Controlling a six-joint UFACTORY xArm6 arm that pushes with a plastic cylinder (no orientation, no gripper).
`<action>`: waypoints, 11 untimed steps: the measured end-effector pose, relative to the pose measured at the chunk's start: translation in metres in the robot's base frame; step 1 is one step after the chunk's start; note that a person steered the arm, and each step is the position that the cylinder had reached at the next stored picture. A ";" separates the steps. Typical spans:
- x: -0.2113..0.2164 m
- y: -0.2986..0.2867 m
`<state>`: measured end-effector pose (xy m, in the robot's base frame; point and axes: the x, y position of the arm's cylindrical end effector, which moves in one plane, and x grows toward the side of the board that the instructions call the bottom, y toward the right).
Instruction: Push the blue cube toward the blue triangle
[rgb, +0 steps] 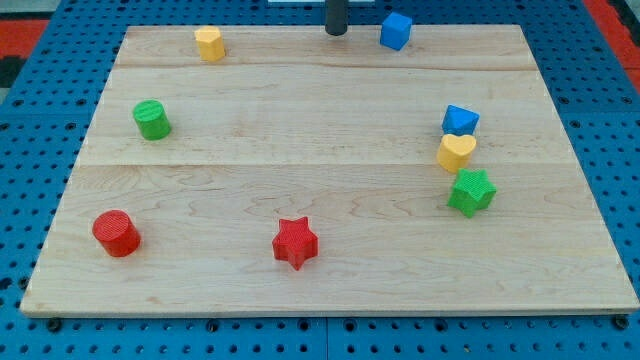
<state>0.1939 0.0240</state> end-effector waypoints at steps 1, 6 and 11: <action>-0.001 0.035; 0.062 0.157; 0.030 0.059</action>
